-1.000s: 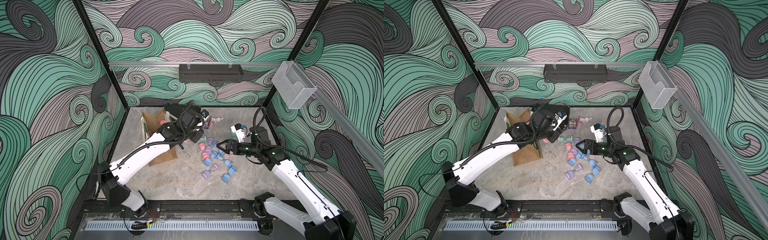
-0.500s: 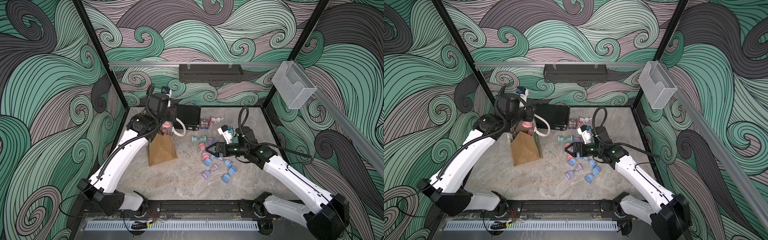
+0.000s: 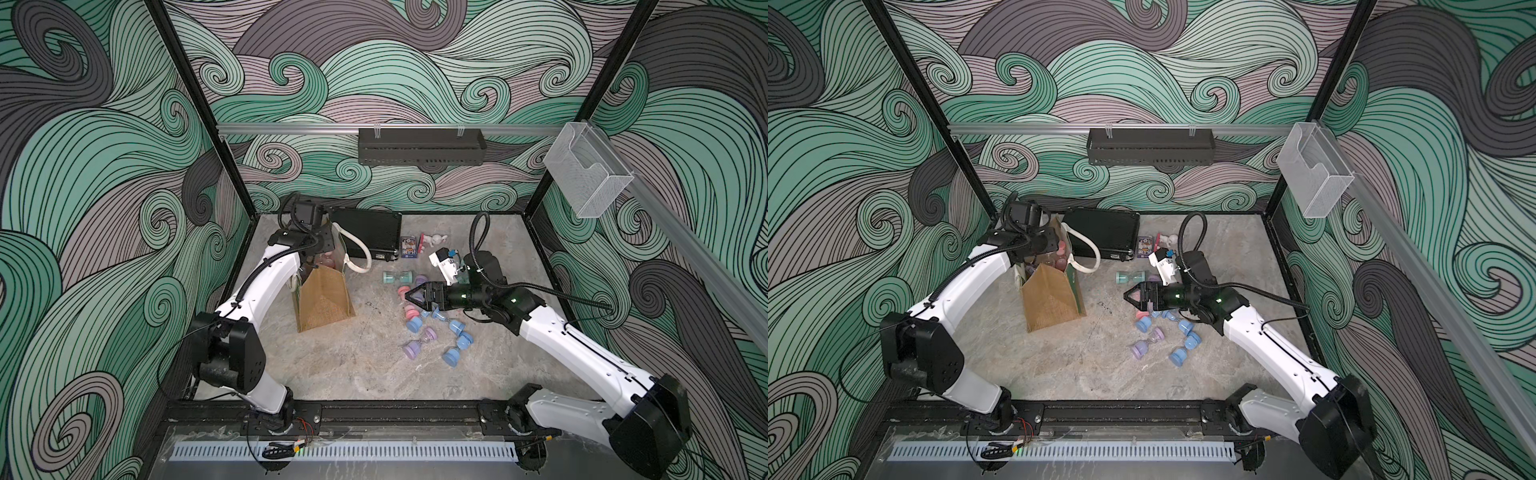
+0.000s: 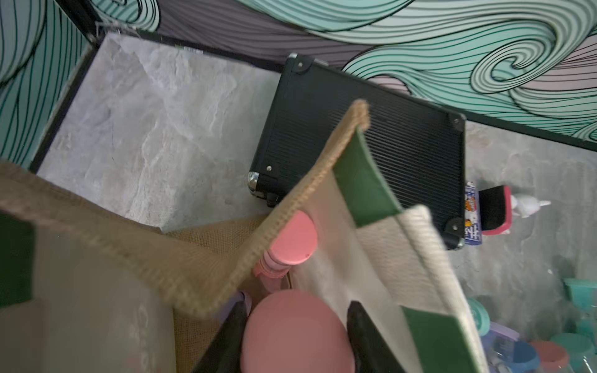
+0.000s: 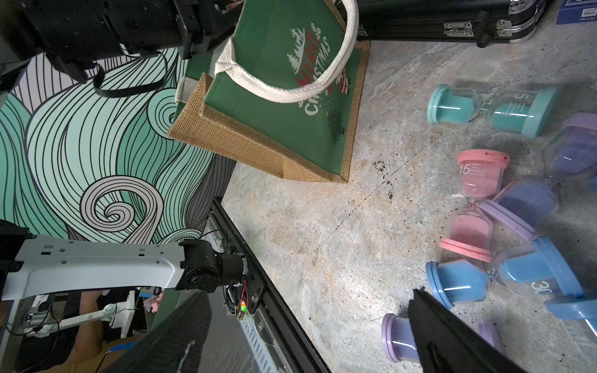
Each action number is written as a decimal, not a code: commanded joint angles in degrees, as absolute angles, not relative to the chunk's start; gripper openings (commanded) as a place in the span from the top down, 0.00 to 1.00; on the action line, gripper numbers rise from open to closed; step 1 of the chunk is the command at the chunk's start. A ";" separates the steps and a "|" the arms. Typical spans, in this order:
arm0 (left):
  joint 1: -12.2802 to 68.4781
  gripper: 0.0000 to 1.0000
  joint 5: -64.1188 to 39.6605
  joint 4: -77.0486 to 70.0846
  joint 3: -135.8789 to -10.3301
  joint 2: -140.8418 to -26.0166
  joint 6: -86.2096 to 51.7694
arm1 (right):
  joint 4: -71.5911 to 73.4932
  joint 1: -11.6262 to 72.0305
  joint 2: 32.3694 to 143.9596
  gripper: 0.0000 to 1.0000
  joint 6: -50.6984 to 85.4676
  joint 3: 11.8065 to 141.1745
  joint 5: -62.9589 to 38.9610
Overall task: Put the hourglass into the canvas bag
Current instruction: Place the hourglass in the canvas bag.
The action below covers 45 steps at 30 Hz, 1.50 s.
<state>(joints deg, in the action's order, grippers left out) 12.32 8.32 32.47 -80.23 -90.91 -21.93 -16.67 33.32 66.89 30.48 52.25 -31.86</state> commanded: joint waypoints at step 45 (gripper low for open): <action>11.80 0.31 1.67 29.79 -74.56 -73.52 -23.55 | -25.62 31.17 68.29 0.00 27.96 60.84 -21.70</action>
